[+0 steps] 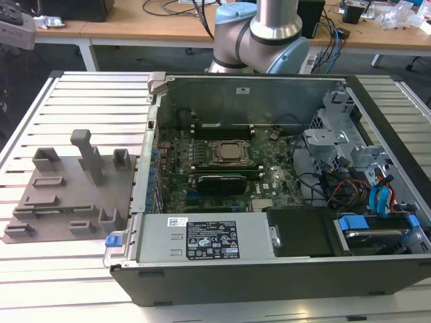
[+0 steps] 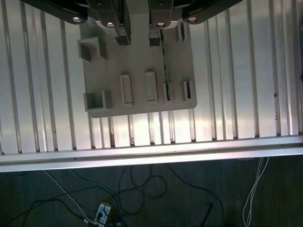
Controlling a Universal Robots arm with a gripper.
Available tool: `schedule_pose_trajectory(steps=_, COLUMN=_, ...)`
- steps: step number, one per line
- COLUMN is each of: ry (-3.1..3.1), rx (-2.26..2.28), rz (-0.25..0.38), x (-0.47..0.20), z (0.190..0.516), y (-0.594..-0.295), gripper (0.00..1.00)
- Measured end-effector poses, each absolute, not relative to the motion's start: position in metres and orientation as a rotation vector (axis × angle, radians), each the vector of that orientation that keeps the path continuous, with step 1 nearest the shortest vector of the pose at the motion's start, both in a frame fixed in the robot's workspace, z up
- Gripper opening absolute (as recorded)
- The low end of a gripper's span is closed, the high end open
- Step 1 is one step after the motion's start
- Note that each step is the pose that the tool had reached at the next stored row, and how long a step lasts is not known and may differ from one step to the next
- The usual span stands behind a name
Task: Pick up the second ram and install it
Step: 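Pick up the second ram and move it above second insertion slot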
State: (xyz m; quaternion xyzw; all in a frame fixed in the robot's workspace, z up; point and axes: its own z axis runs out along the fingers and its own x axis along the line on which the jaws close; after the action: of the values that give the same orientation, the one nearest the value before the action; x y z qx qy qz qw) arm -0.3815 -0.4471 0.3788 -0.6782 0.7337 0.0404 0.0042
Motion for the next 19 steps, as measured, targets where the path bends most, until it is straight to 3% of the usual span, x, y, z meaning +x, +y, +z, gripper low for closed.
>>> schedule_pose_trajectory(steps=19, ry=2.299, rx=-2.125, rz=0.126, x=-0.382, z=0.353, y=-0.447, gripper=0.3)
